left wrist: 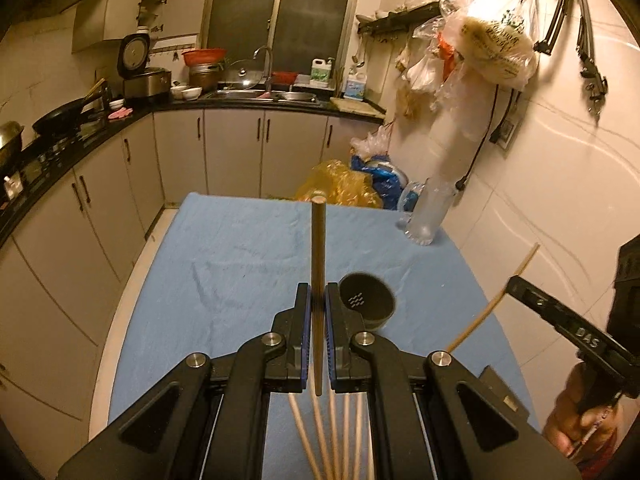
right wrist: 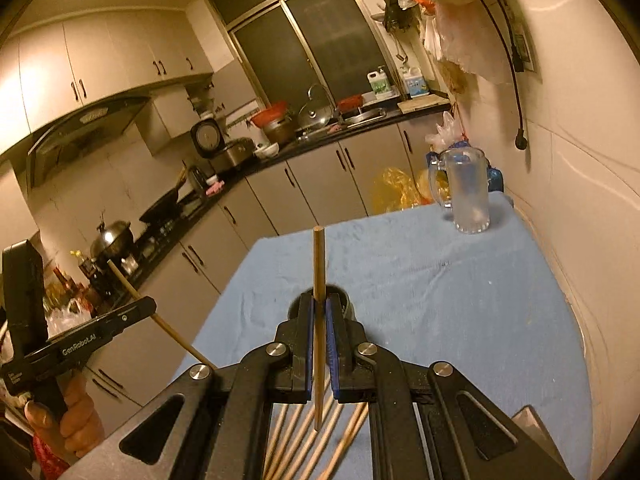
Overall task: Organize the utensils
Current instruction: 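Lift the chopstick upright and carry it over the grey holder cup, then lower the chopstick into the cup and open the left gripper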
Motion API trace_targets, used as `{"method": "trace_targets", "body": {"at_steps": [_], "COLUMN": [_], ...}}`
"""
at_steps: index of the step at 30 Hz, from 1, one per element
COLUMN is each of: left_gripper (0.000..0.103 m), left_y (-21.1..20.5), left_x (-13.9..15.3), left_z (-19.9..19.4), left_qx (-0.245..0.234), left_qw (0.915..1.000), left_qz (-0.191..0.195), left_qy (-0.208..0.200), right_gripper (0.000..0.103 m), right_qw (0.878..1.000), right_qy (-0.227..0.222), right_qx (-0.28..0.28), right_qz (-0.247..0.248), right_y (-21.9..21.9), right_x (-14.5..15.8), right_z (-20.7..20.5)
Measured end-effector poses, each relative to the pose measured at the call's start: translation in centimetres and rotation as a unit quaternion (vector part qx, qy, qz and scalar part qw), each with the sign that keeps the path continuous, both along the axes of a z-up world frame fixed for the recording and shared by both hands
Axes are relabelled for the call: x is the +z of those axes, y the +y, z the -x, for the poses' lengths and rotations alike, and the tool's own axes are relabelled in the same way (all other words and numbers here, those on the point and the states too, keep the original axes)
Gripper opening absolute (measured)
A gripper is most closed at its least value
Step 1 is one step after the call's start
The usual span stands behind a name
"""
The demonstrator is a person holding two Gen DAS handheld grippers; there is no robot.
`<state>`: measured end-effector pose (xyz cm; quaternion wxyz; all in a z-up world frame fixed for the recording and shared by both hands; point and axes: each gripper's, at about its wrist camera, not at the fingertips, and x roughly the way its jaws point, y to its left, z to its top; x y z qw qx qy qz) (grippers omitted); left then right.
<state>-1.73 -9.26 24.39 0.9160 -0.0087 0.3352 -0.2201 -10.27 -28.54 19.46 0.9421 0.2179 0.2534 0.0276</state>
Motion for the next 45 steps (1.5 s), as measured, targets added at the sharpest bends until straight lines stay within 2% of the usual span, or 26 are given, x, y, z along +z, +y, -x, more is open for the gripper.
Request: {"method": "trace_targets", "body": {"at_steps": [8,15,21,35,43,45], "left_gripper": [0.006,0.006,0.006,0.006,0.006,0.012], "left_y": [-2.0,-3.7,-5.3,-8.0,-8.2,-8.1], "left_x": [3.4,4.3,1.8,-6.5,-7.5,-7.3], "left_z": [-2.6,-5.6,-8.6,-13.2,-14.0,-14.0], "left_qx": [-0.007,-0.01,-0.015,-0.04,-0.039,-0.039], "left_qw": [0.9996,0.9988,0.9985,0.9947,0.9946,0.9947], "left_qz": [0.026,0.048,0.051,0.011,0.009,0.011], "left_qy": [-0.009,-0.007,0.015,0.094,0.096,0.094], "right_gripper": [0.007,0.007,0.007,0.007,0.008,0.009], "right_qw": [0.999,0.998,0.998,0.995,0.995,0.995], "right_qy": [-0.018,-0.034,-0.023,0.079,0.084,0.084], "right_qx": [-0.009,-0.03,-0.042,-0.004,0.0,0.005], "right_qz": [-0.039,-0.048,-0.049,-0.062,-0.051,-0.055], "right_y": [-1.9,-3.1,-4.1,-3.0,-2.8,-2.7], "right_x": [2.6,4.2,3.0,-5.2,-5.8,-5.8], "right_z": [-2.5,-5.3,-8.4,-13.9,-14.6,-14.6]}}
